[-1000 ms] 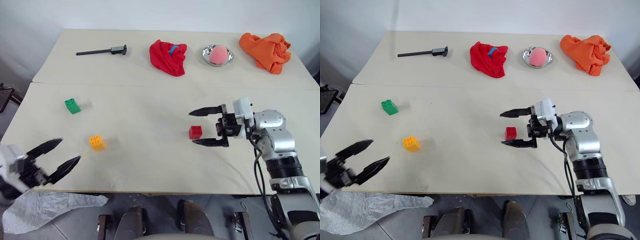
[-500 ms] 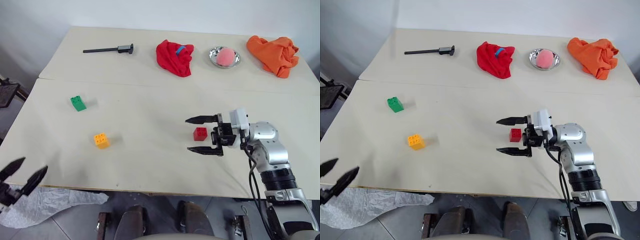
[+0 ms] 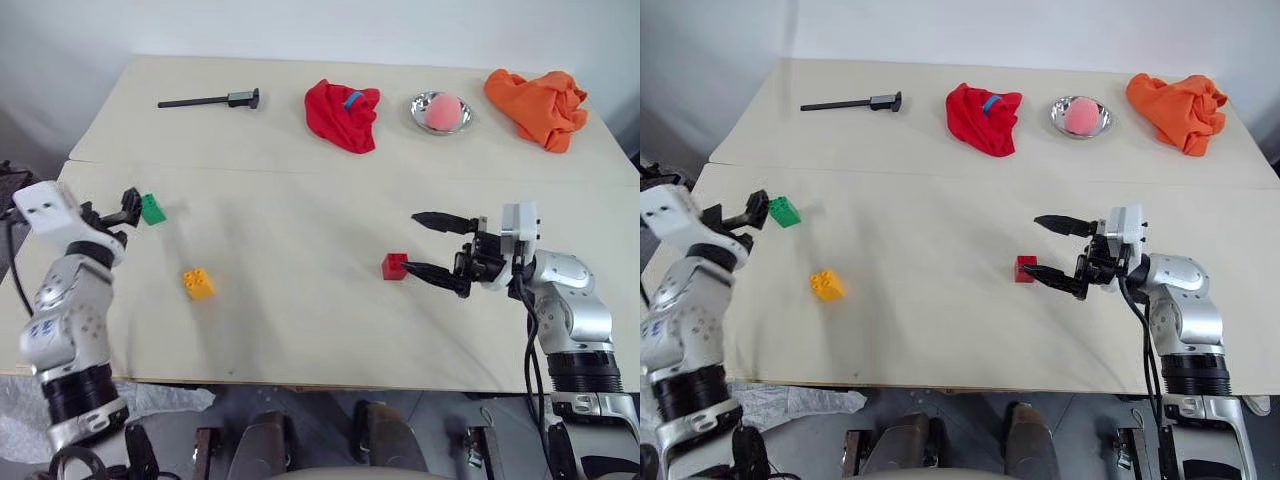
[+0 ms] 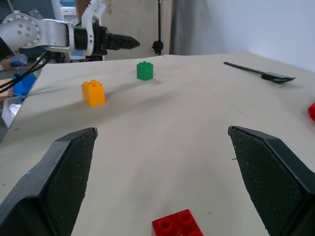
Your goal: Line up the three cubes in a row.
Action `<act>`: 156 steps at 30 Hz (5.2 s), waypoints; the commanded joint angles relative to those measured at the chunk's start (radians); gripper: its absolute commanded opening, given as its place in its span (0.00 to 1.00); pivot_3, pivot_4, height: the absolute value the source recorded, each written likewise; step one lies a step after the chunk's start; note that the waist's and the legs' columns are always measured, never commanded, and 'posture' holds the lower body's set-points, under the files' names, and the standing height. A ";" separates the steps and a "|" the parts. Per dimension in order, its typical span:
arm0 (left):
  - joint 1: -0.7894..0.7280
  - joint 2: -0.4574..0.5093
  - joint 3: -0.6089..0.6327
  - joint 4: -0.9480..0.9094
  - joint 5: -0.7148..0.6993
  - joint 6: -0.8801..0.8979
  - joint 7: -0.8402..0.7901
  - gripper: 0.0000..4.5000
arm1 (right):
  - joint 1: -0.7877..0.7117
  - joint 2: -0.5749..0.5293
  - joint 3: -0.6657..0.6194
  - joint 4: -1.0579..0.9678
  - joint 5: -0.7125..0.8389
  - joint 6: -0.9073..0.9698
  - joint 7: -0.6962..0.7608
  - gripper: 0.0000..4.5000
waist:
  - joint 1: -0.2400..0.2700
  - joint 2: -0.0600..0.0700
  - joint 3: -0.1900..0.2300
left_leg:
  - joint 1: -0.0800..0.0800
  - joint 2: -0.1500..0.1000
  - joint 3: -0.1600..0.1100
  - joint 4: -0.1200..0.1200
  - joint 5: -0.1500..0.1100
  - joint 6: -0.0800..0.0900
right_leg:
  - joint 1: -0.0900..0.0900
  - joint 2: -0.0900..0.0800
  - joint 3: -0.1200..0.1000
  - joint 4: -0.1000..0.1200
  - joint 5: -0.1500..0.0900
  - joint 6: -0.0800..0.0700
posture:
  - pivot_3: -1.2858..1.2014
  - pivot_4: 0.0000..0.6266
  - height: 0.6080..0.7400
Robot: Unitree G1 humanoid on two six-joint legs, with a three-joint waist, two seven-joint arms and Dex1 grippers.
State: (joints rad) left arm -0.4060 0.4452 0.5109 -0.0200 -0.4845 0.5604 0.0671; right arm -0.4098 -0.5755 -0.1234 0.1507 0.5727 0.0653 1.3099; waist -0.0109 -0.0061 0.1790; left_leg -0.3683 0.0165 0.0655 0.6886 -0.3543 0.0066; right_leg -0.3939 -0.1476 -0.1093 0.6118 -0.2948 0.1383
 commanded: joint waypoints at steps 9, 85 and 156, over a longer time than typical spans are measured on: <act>-0.178 -0.015 -0.104 0.279 0.124 -0.064 -0.012 1.00 | 0.033 0.003 -0.027 -0.054 0.009 -0.003 -0.049 0.99 | 0.012 0.000 0.000 | -0.002 -0.001 0.001 0.001 0.000 0.000 | 0.000 0.000 -0.001 0.000 0.000 0.000 | 0.52 0.24 1.00; -0.572 -0.080 -0.715 0.661 0.387 -0.608 -1.425 0.99 | 0.266 -0.117 -0.081 -0.191 0.006 0.035 -0.042 1.00 | 0.016 -0.001 0.001 | -0.005 0.000 0.004 0.007 -0.001 0.003 | 0.000 0.001 -0.002 -0.002 0.001 0.003 | 0.52 0.24 1.00; -0.647 0.033 -0.657 1.208 0.393 -0.959 -1.665 0.34 | 0.415 -0.145 -0.167 -0.344 0.000 -0.020 -0.087 1.00 | 0.032 0.000 0.003 | -0.004 0.000 0.009 0.009 -0.006 0.005 | 0.000 0.000 -0.004 -0.002 0.002 0.004 | 0.52 0.24 1.00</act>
State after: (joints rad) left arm -1.0240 0.4777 -0.1483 1.1548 -0.1098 -0.3704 -1.5022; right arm -0.0055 -0.7097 -0.2507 -0.1521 0.5517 0.0526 1.2384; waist 0.0212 -0.0061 0.1816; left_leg -0.3720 0.0166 0.0746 0.6980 -0.3608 0.0121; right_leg -0.3939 -0.1474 -0.1131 0.6100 -0.2927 0.1428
